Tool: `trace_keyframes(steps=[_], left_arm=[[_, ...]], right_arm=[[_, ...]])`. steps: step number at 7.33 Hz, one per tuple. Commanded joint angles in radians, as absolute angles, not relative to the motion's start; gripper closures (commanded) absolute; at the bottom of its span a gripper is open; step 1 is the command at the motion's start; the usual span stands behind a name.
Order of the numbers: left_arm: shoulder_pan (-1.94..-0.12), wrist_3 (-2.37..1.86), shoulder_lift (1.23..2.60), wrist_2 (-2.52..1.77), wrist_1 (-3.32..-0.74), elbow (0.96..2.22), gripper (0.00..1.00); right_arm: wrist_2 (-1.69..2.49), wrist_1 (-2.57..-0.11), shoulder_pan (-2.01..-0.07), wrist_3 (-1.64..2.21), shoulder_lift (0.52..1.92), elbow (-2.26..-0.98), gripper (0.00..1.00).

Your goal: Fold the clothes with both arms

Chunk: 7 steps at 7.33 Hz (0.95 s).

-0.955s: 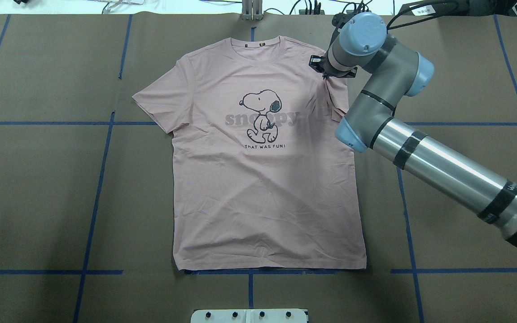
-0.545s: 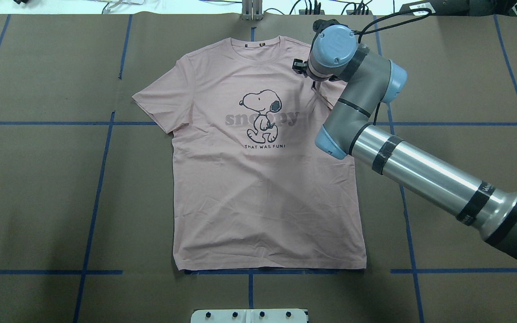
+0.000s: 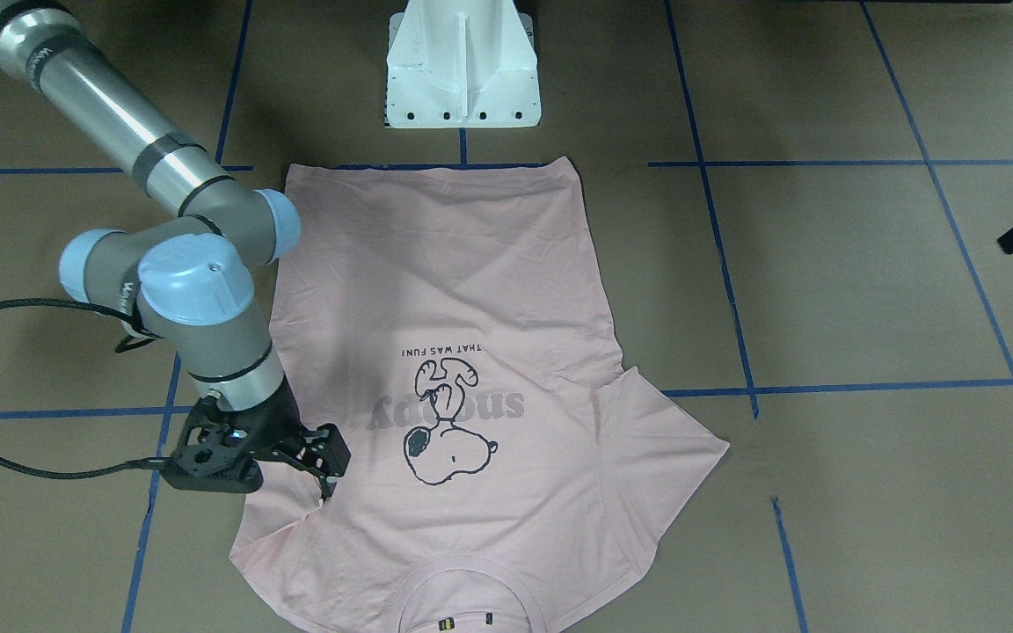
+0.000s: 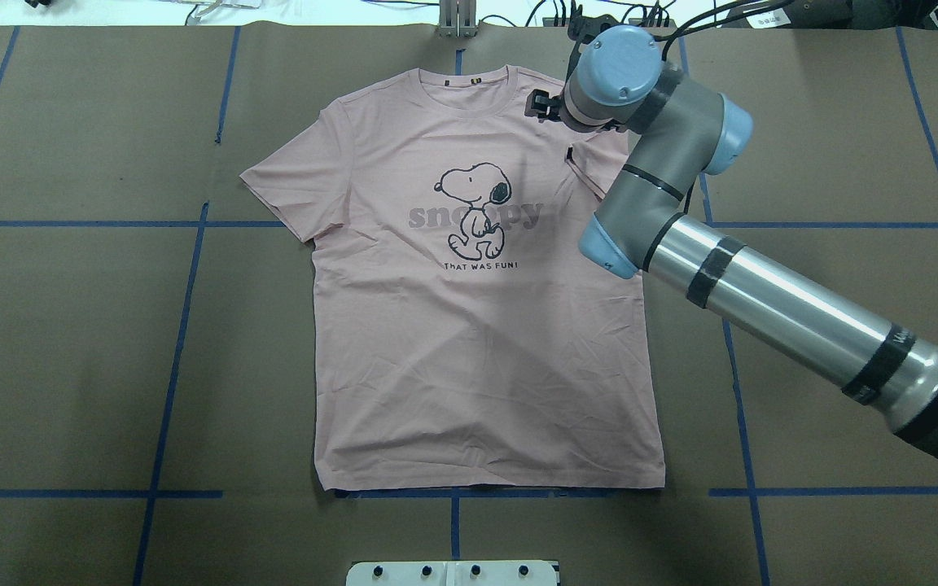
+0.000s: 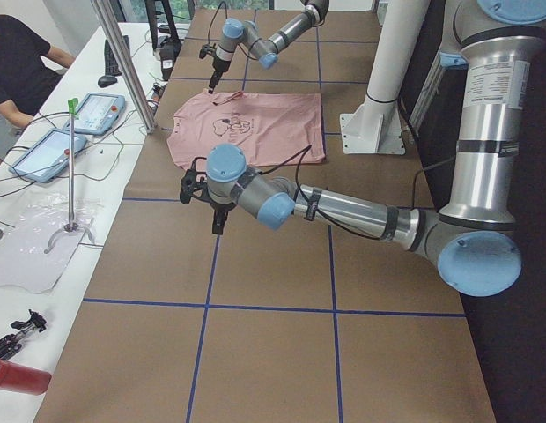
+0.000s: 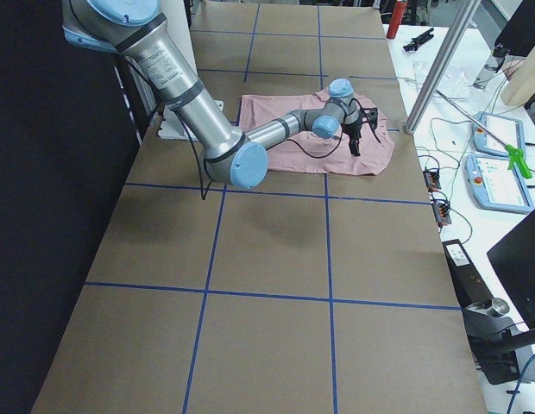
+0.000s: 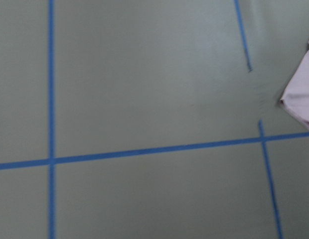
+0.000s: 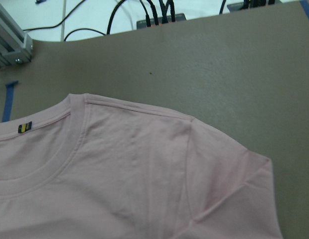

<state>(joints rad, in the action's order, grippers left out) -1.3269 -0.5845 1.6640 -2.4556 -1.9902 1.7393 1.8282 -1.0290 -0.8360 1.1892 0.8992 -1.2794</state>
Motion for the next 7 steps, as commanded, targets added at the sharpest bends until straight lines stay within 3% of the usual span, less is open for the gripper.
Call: trace_keyframes(steps=[1, 3, 5, 7], left_arm=[[-1.076, -0.831, 1.88, -2.242, -2.003, 1.619, 0.04], [-1.007, -0.844, 2.072, -2.152, -2.044, 1.345, 0.15], [-0.993, -0.856, 2.167, -2.151, -2.205, 1.138, 0.23], [-0.942, -0.887, 2.178, -2.134, -2.227, 1.115, 0.31]], right_arm=[[1.966, -1.026, -0.88, 1.184, 1.114, -1.536, 0.0], [1.985, -1.026, -0.897, 1.183, 1.195, -1.636, 0.0], [1.986, -1.025, -0.897, 1.183, 1.218, -1.654, 0.0], [1.982, -1.026, -0.897, 1.183, 1.22, -1.67, 0.0]])
